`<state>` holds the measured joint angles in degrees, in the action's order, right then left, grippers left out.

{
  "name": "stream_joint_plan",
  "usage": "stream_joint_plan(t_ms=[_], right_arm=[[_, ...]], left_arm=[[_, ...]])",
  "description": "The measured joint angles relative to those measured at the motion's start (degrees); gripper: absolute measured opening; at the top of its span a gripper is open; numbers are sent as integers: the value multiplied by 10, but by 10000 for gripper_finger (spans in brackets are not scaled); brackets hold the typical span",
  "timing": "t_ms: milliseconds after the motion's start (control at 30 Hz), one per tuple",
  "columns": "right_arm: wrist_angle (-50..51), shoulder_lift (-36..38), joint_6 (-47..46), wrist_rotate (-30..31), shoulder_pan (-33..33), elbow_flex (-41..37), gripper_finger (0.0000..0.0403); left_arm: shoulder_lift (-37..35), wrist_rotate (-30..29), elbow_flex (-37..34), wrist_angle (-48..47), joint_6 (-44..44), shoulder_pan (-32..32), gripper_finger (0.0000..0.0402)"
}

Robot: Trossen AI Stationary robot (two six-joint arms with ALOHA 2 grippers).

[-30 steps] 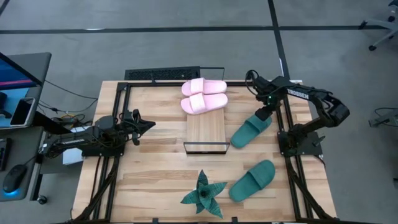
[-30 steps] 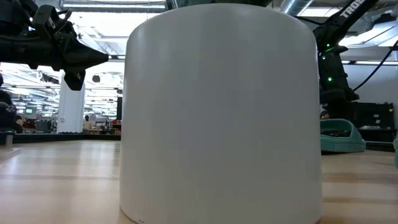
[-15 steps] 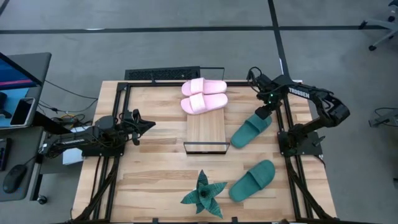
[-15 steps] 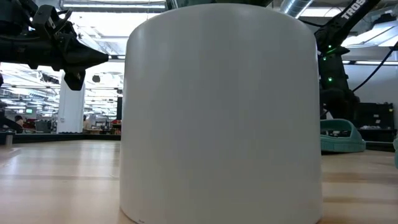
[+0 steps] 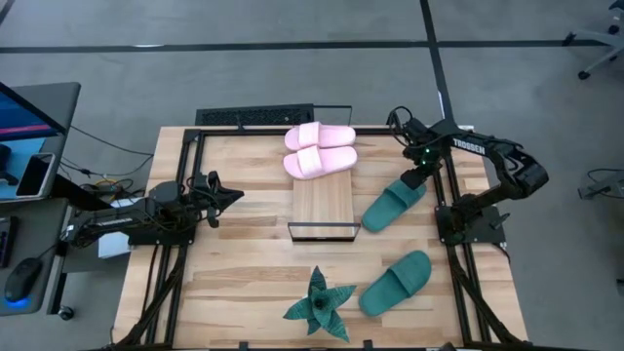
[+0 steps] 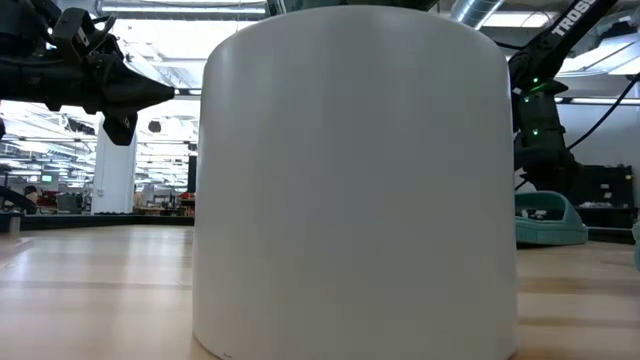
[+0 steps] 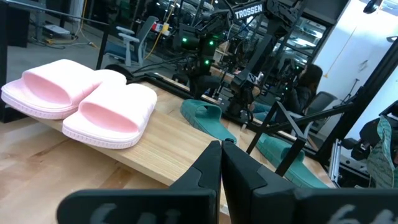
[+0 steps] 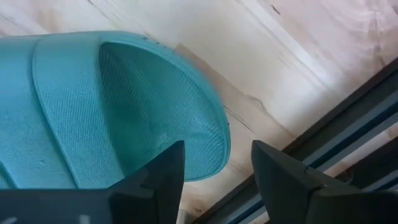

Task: Pick and place slides into the shelf
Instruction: Put the top green slipper on the shelf

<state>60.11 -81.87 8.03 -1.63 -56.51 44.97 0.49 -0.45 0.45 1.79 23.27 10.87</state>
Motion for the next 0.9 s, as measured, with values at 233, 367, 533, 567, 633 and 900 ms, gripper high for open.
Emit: stream_joint_plan(t_ms=[233, 367, 533, 567, 633, 900], right_arm=[[-2, 0, 1, 2, 0, -2, 182], [-2, 0, 0, 3, 0, -2, 182], [-2, 0, -8, 6, 2, -2, 182], [-2, 0, -10, 6, 2, -2, 182], [-2, 0, -17, 9, 2, -2, 182], [-11, 0, -50, 12, 6, -2, 182]], left_arm=[[0, 0, 0, 0, 0, 0, 0], [0, 0, 0, 0, 0, 0, 0], [0, 0, 0, 0, 0, 0, 0], [0, 0, 0, 0, 0, 0, 0], [0, 0, 0, 0, 0, 0, 0], [0, 0, 0, 0, 0, 0, 0]])
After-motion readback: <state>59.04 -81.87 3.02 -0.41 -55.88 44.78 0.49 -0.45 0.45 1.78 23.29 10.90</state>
